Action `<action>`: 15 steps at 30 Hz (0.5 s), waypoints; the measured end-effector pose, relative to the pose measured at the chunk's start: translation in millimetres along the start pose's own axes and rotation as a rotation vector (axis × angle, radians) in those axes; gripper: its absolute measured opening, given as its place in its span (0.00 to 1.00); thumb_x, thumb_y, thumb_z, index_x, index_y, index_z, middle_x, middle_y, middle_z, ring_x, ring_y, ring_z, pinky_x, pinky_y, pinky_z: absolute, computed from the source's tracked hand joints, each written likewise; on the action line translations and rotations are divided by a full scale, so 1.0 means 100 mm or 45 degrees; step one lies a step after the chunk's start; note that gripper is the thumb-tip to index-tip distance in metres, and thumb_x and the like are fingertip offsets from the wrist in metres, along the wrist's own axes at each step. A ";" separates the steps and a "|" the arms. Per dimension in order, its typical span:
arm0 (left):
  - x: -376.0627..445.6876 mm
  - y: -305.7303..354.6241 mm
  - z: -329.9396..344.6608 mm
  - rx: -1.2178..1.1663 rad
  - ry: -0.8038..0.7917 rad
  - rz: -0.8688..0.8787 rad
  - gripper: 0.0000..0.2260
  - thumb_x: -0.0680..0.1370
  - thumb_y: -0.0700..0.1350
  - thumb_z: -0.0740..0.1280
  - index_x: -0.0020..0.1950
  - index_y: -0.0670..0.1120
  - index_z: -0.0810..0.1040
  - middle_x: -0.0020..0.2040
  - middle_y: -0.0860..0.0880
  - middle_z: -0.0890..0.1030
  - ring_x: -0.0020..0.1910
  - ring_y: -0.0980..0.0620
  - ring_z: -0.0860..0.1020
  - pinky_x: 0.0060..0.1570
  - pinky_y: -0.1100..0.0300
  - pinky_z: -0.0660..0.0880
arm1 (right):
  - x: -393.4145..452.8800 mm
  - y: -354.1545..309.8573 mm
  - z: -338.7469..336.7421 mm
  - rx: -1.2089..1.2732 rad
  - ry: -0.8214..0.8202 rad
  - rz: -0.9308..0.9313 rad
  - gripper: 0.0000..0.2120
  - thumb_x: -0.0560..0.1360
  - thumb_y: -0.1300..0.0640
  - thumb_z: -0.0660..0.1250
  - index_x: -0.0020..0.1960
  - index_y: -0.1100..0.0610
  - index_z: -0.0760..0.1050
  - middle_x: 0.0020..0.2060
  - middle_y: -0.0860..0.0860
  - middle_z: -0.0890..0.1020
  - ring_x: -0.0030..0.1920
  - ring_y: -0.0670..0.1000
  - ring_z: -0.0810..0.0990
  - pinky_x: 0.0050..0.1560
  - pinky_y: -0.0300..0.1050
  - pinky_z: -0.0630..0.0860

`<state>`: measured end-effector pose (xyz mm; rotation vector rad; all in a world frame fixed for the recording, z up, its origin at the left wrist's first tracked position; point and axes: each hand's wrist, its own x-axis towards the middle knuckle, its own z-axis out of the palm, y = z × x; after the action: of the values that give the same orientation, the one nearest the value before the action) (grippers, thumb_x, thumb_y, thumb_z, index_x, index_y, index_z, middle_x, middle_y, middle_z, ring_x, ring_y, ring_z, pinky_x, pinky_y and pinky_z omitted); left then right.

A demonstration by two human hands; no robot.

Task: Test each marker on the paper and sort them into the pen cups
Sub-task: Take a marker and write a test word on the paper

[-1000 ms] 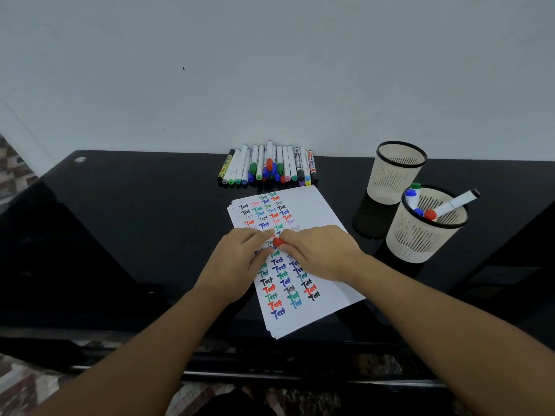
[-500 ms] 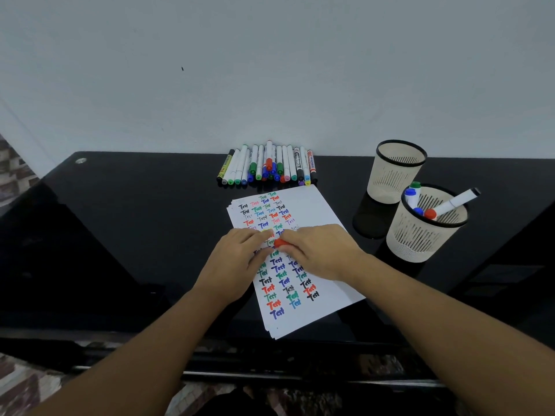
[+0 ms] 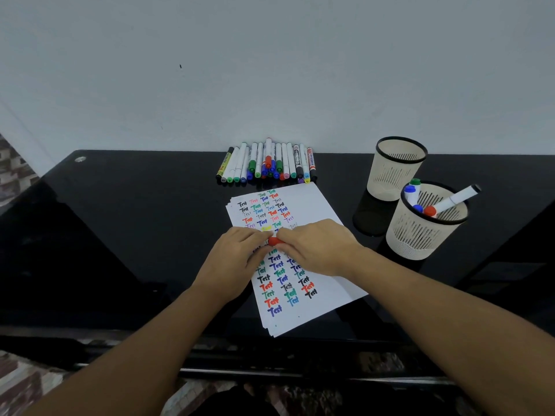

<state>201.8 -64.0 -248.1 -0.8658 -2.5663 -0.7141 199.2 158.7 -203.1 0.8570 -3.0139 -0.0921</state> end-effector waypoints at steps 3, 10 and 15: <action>0.01 -0.02 0.01 0.004 -0.008 0.010 0.15 0.82 0.49 0.67 0.67 0.48 0.80 0.58 0.52 0.82 0.57 0.52 0.77 0.56 0.51 0.76 | 0.02 0.01 0.00 -0.058 0.019 -0.016 0.19 0.86 0.37 0.44 0.62 0.46 0.67 0.41 0.47 0.78 0.38 0.51 0.78 0.39 0.50 0.77; -0.01 0.00 0.01 -0.004 -0.005 -0.051 0.15 0.83 0.48 0.65 0.68 0.45 0.79 0.58 0.51 0.82 0.57 0.52 0.75 0.57 0.53 0.75 | 0.03 0.02 -0.04 0.125 -0.022 -0.031 0.16 0.87 0.42 0.49 0.63 0.49 0.70 0.46 0.45 0.76 0.43 0.48 0.76 0.43 0.47 0.74; -0.01 0.01 -0.01 -0.014 -0.003 -0.043 0.14 0.83 0.49 0.65 0.67 0.46 0.79 0.58 0.52 0.82 0.58 0.53 0.75 0.57 0.55 0.74 | 0.03 0.01 -0.11 0.073 -0.053 -0.038 0.16 0.87 0.41 0.48 0.65 0.46 0.69 0.48 0.46 0.78 0.44 0.49 0.78 0.45 0.50 0.77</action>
<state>203.2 -64.3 -247.2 -0.8293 -2.5871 -0.7375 196.5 158.0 -191.6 0.9160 -3.0566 -0.0237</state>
